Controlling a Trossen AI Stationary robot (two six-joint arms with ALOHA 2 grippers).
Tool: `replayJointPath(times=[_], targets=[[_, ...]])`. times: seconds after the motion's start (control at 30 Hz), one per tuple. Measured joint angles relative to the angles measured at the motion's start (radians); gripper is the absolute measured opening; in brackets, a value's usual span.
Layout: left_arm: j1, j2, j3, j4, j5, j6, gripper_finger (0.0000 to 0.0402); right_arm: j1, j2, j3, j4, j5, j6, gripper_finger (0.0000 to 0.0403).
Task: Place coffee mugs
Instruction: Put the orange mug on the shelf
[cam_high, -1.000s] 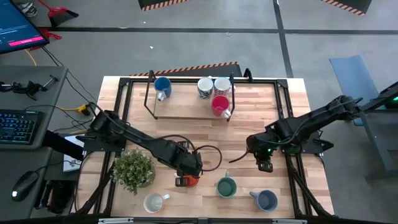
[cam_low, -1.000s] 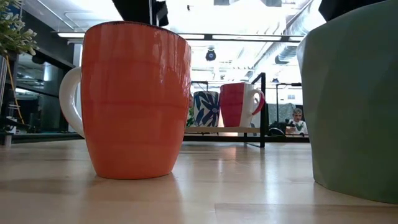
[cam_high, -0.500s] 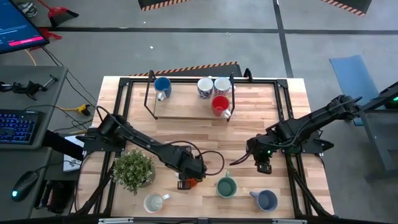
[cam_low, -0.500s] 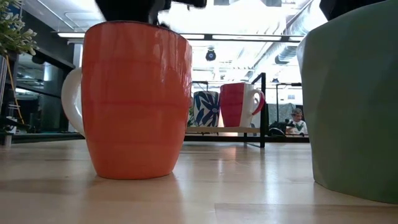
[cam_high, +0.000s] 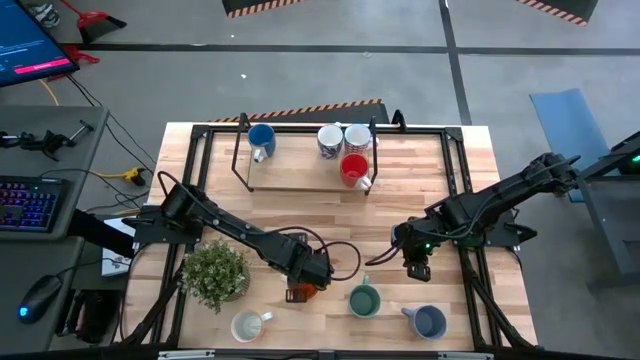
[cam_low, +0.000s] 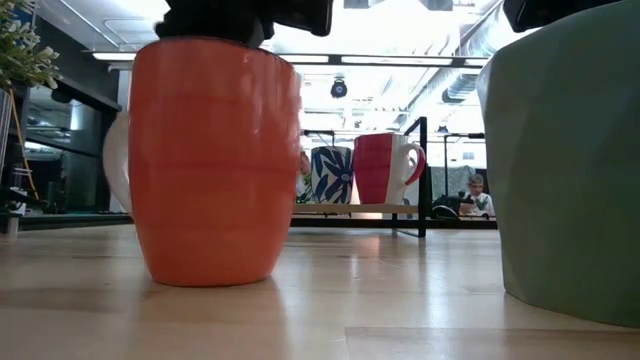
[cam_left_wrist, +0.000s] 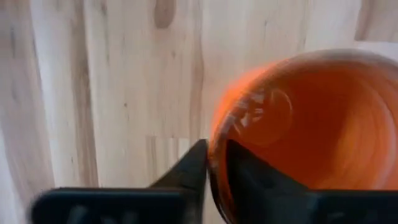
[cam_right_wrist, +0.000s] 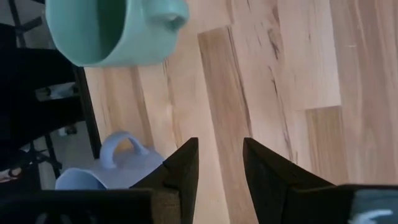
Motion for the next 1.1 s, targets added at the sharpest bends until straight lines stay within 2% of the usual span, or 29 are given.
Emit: replayJointPath(times=[0.07, 0.27, 0.43, 0.5, 0.67, 0.83, 0.97, 1.1], targets=[[0.007, 0.0, 0.0, 0.002, 0.001, 0.002, 0.0013, 0.0, 0.0, 0.0, 0.001, 0.003, 0.0, 0.0108], [0.049, -0.048, -0.001, -0.037, -0.049, 0.045, 0.0007, 0.0, 0.0, 0.0, 0.001, 0.043, -0.004, 0.0108], [0.127, -0.148, 0.031, -0.168, -0.085, 0.103, 0.0005, 0.0, 0.0, 0.0, 0.005, 0.086, -0.009, 0.0108], [0.185, -0.18, 0.032, -0.204, -0.093, 0.145, 0.0005, 0.0, 0.0, 0.0, 0.008, 0.112, -0.017, 0.0108], [0.414, -0.191, 0.031, -0.191, -0.102, 0.301, 0.0005, -0.002, 0.0, 0.0, 0.048, 0.17, -0.035, 0.0108], [0.63, -0.191, 0.038, -0.165, -0.049, 0.415, 0.0005, -0.003, 0.0, 0.0, 0.077, 0.172, -0.032, 0.0108], [0.754, -0.192, 0.044, -0.164, -0.02, 0.494, 0.0005, -0.003, 0.0, 0.0, 0.08, 0.172, -0.027, 0.0108], [0.841, -0.183, 0.046, -0.136, -0.019, 0.509, 0.0005, -0.003, 0.0, 0.0, 0.082, 0.172, -0.029, 0.0108]])
